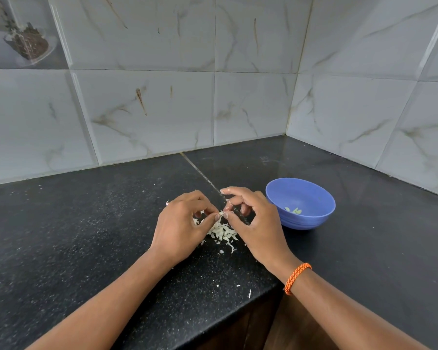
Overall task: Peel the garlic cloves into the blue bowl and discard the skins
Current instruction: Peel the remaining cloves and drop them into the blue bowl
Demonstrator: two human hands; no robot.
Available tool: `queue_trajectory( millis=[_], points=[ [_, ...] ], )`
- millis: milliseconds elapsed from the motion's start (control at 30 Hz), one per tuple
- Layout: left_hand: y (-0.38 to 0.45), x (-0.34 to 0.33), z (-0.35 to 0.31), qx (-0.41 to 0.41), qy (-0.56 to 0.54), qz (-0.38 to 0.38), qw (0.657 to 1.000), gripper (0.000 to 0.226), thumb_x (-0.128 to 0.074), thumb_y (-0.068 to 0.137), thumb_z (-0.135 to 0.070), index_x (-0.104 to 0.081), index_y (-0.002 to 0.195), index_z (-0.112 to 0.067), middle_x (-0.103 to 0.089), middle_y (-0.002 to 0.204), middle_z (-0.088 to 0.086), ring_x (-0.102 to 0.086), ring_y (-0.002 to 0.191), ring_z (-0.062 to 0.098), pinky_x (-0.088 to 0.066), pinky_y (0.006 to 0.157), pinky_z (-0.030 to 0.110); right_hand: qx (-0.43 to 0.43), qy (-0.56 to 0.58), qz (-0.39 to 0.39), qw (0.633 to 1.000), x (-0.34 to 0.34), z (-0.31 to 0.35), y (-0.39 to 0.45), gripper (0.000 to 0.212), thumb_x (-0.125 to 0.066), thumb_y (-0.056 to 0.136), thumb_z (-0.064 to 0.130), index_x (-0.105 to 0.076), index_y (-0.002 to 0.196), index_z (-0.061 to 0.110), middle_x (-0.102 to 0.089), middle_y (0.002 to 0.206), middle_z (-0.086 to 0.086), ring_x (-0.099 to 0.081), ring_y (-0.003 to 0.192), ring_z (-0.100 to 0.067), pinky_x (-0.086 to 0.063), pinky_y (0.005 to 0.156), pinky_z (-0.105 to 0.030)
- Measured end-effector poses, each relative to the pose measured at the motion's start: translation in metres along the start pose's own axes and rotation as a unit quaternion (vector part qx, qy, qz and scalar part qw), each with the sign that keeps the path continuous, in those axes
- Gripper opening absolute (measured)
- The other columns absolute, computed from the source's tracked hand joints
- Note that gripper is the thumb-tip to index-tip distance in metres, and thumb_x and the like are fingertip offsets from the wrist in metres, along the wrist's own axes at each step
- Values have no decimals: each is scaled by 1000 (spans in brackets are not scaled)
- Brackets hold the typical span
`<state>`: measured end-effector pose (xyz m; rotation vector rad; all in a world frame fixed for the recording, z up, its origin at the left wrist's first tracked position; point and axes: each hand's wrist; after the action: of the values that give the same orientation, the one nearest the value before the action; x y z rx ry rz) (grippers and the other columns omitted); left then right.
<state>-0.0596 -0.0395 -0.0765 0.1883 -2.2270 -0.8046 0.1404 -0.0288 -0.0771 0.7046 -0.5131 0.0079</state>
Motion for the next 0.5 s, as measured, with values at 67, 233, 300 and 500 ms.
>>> queue_trajectory(
  millis=[67,233,300,500],
  points=[
    [0,0,0,9,-2,-5,1000,13,-83,93,-32,-77,83,-37,-68,90,-18,-64,82,10,-51,67,33,4,25,-5,1000,-1,0,0,45,-76,96,11,-67,131,39,-71,97,16,-54,84,-19,-49,80,-29],
    [1,0,4,40,-16,-20,999,17,-81,94,-29,-76,81,-38,-70,92,-16,-65,82,12,-53,68,36,-15,15,-16,1000,4,-7,0,31,-52,113,20,-68,134,36,-70,88,12,-60,78,-10,-40,71,-15],
    [0,0,4,39,-19,-19,999,16,-81,95,-29,-76,83,-38,-69,93,-16,-65,82,13,-55,69,38,-20,-19,-4,1000,5,-8,0,32,-51,113,24,-65,138,39,-69,87,12,-58,77,-9,-42,68,-18],
    [0,-2,4,27,-19,-17,999,13,-83,93,-30,-77,85,-38,-69,93,-16,-65,83,11,-56,70,39,-18,-63,30,997,0,-12,1,45,-79,94,9,-70,127,37,-64,101,18,-63,88,-12,-58,71,-31]
  ],
)
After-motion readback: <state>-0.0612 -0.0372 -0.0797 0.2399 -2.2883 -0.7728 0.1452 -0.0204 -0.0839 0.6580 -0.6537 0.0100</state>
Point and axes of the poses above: each hand's wrist, its own y-axis towards the middle knuckle, its own x-axis out of the back of the hand, z = x × y
